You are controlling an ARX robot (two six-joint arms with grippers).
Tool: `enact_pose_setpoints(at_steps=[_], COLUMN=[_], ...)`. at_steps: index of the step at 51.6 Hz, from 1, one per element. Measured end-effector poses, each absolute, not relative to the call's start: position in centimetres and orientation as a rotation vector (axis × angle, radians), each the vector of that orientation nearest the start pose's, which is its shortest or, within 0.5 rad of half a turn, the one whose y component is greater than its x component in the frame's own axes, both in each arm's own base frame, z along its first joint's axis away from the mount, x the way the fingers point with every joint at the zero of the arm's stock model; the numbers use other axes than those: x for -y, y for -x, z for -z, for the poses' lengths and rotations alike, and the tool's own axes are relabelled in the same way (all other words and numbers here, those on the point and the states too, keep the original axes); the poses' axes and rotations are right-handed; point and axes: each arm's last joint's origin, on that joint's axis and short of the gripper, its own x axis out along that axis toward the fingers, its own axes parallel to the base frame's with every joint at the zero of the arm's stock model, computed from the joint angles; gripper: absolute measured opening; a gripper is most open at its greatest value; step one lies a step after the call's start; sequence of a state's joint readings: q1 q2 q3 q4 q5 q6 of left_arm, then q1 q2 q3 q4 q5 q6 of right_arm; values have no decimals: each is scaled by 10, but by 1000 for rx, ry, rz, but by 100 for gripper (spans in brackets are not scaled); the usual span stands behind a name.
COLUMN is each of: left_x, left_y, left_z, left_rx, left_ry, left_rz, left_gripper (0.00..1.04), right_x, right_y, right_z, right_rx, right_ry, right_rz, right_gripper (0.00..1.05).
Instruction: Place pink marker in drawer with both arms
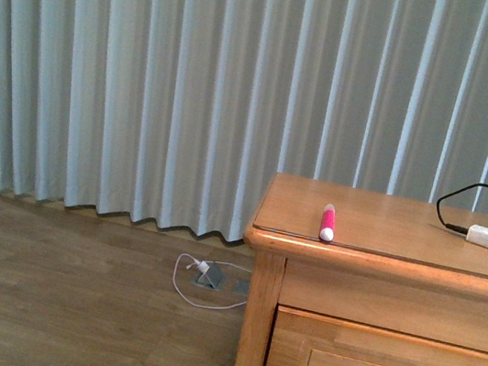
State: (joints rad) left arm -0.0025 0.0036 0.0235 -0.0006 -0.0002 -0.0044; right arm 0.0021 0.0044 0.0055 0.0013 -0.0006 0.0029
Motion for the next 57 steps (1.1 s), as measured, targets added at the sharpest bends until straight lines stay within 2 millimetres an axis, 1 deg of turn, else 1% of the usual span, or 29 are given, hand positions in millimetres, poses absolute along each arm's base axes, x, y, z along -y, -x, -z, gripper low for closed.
enact_pose_setpoints(at_steps=[53, 55, 57], left_x=[0, 0, 0], left_y=[-96, -96, -96], left_z=[-171, -171, -171], left_rx=[19, 19, 19], left_ry=[4, 4, 4], left_rz=[2, 2, 2], left_gripper=[99, 99, 99], right_x=[0, 0, -1], right_y=[-98, -98, -98], right_z=[-165, -165, -164], right_rx=[2, -45, -149], right_ry=[-3, -19, -51], right_rz=[-3, -14, -29], right_gripper=[96, 96, 96])
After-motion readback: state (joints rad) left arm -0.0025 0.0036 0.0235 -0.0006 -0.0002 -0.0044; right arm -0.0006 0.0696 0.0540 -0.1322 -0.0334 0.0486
